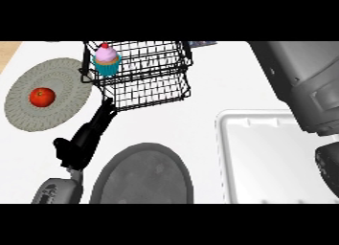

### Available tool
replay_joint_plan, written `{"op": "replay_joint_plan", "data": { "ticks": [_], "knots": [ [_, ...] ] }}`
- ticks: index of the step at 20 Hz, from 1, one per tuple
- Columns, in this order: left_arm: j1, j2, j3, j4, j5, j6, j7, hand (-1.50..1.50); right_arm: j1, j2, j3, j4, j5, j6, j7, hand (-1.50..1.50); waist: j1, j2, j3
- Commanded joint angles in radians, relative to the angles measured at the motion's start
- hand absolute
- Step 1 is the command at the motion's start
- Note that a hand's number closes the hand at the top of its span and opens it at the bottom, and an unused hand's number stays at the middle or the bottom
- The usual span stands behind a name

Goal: Pick the cupcake from the tray and place it in the tiered basket

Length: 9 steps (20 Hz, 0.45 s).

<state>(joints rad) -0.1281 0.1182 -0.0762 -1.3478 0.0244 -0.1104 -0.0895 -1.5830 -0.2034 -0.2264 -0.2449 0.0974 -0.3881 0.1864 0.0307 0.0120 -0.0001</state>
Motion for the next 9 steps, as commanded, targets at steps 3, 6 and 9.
{"op": "replay_joint_plan", "data": {
  "ticks": [3, 6, 9],
  "knots": [
    [-0.003, -0.006, 0.002, 0.007, -0.019, 0.018, -0.018, 0.0, 0.138, -0.182, -0.088, -0.065, -0.081, 0.128, -0.127, -1.5, -0.019, -0.002, 0.001],
    [0.009, -0.017, 0.0, 0.005, -0.012, 0.014, -0.012, 0.0, 0.217, -0.237, -0.09, -0.07, -0.085, 0.214, -0.166, -1.5, -0.018, -0.005, 0.0],
    [-0.014, -0.015, 0.002, 0.001, -0.014, 0.013, 0.0, 0.0, 0.256, -0.359, -0.092, -0.047, -0.086, 0.376, -0.171, -1.5, -0.015, -0.001, 0.001]
  ]
}}
